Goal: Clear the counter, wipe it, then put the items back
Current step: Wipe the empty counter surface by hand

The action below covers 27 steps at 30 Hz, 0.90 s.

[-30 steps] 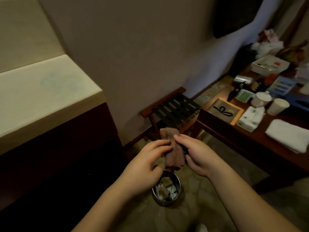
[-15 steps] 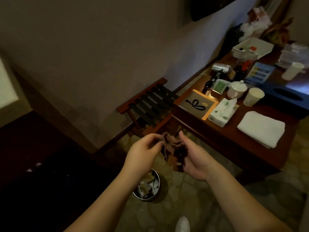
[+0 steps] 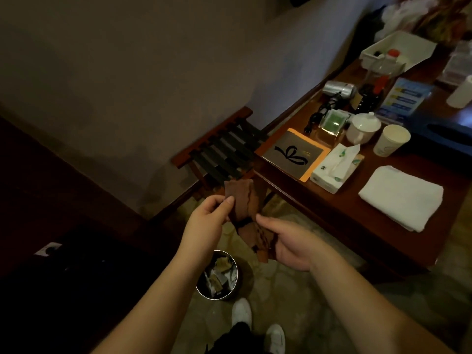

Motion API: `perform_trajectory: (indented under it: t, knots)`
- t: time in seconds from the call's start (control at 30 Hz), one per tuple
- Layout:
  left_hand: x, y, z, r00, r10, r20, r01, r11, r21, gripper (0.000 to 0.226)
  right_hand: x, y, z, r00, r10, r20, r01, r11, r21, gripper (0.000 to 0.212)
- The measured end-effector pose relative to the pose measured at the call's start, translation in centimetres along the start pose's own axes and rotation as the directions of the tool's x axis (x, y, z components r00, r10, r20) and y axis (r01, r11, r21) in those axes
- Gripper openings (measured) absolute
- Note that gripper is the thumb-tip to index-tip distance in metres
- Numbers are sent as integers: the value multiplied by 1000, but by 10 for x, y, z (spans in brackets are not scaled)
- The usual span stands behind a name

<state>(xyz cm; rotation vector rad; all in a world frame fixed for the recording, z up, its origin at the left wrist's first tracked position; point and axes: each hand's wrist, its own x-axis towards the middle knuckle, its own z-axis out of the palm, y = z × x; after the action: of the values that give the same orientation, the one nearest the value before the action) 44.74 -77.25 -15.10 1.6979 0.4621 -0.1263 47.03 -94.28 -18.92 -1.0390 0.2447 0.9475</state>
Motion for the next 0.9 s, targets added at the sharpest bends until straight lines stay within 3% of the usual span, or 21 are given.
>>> perform_trajectory:
  t: [0.27, 0.57, 0.77, 0.9]
  knots:
    - [68, -18, -8, 995, -78, -68, 64, 981, -184, 20, 63, 3, -15, 997, -22, -68, 8, 980, -200, 27]
    - [213, -86, -29, 953, -267, -143, 224, 939, -261, 16, 182, 3, -56, 975, -43, -217, -86, 830, -551, 20]
    - [301, -156, -31, 909, -401, -117, 353, 887, -298, 25, 272, 13, -98, 957, 1, -290, -180, 786, -592, 30]
    - [347, -200, -30, 894, -436, -105, 389, 871, -301, 18, 322, 29, -124, 944, -4, -331, -216, 752, -623, 32]
